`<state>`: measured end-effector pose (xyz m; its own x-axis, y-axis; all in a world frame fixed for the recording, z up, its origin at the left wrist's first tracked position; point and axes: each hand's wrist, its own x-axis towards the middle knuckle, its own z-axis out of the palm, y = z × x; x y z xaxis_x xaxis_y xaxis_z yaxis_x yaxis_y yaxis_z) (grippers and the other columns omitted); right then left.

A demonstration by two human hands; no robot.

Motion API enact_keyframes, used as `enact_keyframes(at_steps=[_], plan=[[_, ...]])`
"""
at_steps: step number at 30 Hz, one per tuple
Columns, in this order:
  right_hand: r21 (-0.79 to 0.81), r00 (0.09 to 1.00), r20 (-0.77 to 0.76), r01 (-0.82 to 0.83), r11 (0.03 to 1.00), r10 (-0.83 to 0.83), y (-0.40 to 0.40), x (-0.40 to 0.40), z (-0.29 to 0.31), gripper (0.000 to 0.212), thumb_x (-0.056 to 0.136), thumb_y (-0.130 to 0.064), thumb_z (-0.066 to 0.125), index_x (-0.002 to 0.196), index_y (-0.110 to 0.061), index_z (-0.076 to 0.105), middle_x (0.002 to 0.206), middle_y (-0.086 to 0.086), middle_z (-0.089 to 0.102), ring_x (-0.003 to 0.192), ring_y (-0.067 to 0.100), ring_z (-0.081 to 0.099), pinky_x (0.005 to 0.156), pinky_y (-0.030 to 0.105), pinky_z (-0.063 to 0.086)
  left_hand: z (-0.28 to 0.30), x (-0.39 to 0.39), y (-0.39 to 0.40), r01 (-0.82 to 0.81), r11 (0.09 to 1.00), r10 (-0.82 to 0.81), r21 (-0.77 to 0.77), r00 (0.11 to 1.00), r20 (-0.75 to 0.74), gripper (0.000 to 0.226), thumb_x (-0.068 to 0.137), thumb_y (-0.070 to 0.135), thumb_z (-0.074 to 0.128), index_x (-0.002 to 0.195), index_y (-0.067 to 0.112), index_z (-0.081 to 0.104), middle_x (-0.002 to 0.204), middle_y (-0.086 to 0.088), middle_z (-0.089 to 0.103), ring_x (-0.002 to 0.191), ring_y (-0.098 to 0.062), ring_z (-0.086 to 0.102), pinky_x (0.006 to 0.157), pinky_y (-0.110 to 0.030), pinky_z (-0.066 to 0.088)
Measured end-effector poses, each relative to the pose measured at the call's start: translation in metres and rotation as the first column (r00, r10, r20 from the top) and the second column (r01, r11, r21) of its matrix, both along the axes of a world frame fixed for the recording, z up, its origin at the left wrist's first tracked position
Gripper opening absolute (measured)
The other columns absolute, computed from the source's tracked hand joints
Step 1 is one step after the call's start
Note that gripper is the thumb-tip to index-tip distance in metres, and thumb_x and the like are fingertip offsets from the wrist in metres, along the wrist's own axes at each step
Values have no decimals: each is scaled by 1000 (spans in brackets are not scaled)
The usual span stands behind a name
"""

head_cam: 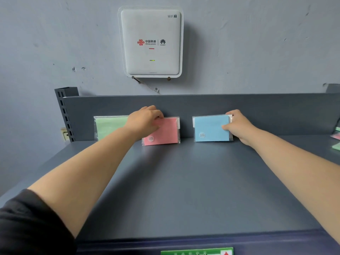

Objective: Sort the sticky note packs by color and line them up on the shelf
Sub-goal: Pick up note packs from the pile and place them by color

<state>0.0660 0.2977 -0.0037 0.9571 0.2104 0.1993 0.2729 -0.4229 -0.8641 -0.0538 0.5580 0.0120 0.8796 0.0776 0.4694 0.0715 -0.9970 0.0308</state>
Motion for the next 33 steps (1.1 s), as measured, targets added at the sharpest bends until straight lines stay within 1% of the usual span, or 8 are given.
enact_keyframes(at_steps=[4, 10, 16, 18, 20, 26, 30, 33], plan=[[-69, 998, 37, 49, 996, -47, 3, 0, -5, 44, 84, 3, 55, 123, -6, 38, 114, 11, 46, 93, 20, 46, 60, 26, 41, 2, 4, 0, 8, 1000, -8, 12, 1000, -12, 29, 89, 22, 54, 117, 27, 57, 116, 5, 53, 114, -17, 46, 74, -28, 41], [-132, 990, 114, 101, 986, -86, 8, -2, -4, 55, 83, 1, 61, 129, -4, 31, 126, 16, 42, 90, 20, 43, 70, 28, 39, 1, 5, -1, 1, 1000, -1, 23, 1000, -7, 31, 88, 20, 53, 118, 26, 56, 116, 4, 53, 114, -18, 45, 75, -29, 41], [-153, 976, 170, 165, 974, -139, 16, -5, -4, 60, 80, -2, 67, 126, 1, 28, 104, 9, 38, 88, 21, 42, 72, 31, 40, -2, 6, -1, -17, 999, 16, 45, 1000, 13, 31, 87, 23, 54, 117, 25, 57, 115, 3, 54, 112, -19, 45, 75, -28, 40], [-146, 972, 179, 181, 973, -154, 19, -5, -6, 63, 78, -4, 71, 124, 1, 28, 104, 9, 39, 93, 25, 46, 74, 32, 41, -3, 6, -2, -21, 998, 19, 65, 1000, 22, 32, 86, 24, 55, 118, 24, 57, 116, 2, 53, 111, -21, 45, 76, -27, 36], [-153, 966, 195, 200, 968, -169, 21, -4, -9, 65, 75, -7, 74, 121, 0, 29, 116, 13, 41, 105, 29, 48, 79, 32, 41, -4, 6, -3, -31, 996, 28, 83, 999, 32, 33, 86, 26, 56, 119, 23, 57, 118, 1, 53, 110, -22, 45, 81, -28, 35], [-180, 941, 222, 298, 937, -257, 20, 0, -6, 72, 70, -18, 79, 121, -2, 31, 129, 13, 37, 117, 32, 40, 80, 32, 36, -4, 3, -9, -60, 992, 57, 111, 998, 36, 36, 87, 28, 55, 123, 23, 54, 121, 1, 52, 112, -22, 46, 88, -31, 35], [-166, 936, 267, 278, 946, -228, 10, -3, 10, 64, 73, -19, 76, 121, -3, 36, 129, 12, 40, 118, 31, 40, 81, 32, 36, 4, 1, -19, -80, 987, 73, 136, 996, 54, 38, 88, 30, 54, 125, 23, 52, 124, 1, 51, 114, -22, 46, 93, -32, 34], [-355, 911, 403, 238, 904, -82, -6, -9, 23, 41, 81, -18, 65, 114, -7, 43, 121, 9, 48, 111, 30, 47, 77, 32, 39, 12, -1, -39, -97, 978, 88, 183, 995, 56, 37, 89, 33, 53, 125, 24, 52, 127, 2, 51, 115, -22, 46, 97, -33, 30]])
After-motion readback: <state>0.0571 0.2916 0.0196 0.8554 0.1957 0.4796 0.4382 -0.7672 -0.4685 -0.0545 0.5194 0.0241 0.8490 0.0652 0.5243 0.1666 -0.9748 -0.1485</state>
